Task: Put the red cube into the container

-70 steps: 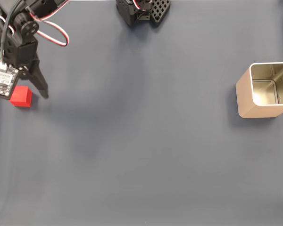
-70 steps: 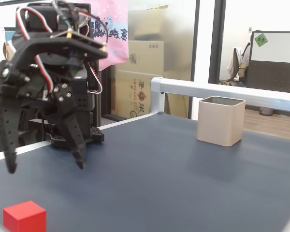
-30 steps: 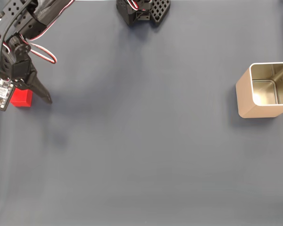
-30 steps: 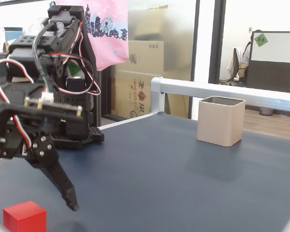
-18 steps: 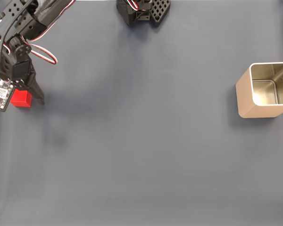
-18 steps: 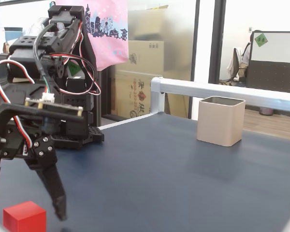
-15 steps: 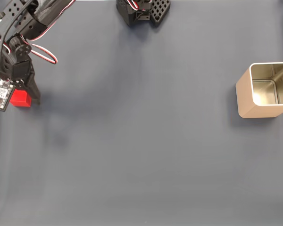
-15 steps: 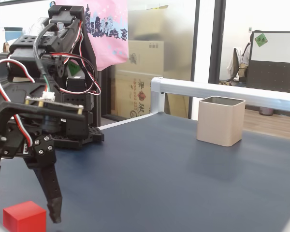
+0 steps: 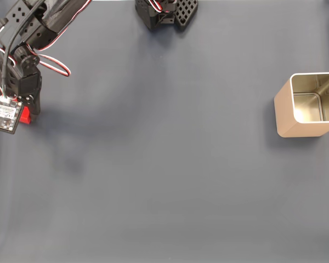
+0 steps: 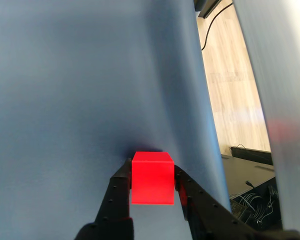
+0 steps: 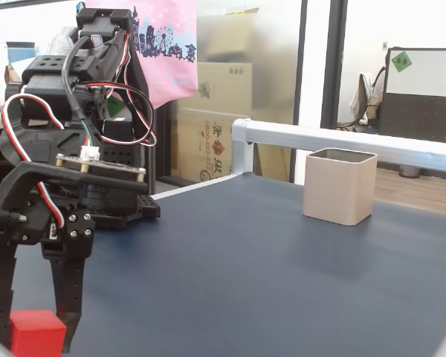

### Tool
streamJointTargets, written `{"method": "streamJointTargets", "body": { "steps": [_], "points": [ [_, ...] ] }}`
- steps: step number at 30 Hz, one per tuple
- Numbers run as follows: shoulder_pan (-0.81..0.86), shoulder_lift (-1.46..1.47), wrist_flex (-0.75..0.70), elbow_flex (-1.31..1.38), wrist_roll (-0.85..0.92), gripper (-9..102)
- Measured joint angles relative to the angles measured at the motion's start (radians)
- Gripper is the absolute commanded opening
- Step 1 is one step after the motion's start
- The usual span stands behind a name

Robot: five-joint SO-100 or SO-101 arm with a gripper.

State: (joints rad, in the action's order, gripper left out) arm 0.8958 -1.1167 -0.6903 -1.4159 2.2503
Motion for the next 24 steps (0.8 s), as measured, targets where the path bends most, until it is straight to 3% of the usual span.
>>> {"method": "streamJointTargets", "body": {
  "steps": [6, 12, 24],
  "points": [
    [-0.026, -0.015, -0.012, -0.026, 0.000, 2],
    [-0.123, -0.149, -0.133, -0.083, -0.091, 0],
    [-0.681, -0.584, -0.387, -0.176, -0.437, 0]
  ]
}}
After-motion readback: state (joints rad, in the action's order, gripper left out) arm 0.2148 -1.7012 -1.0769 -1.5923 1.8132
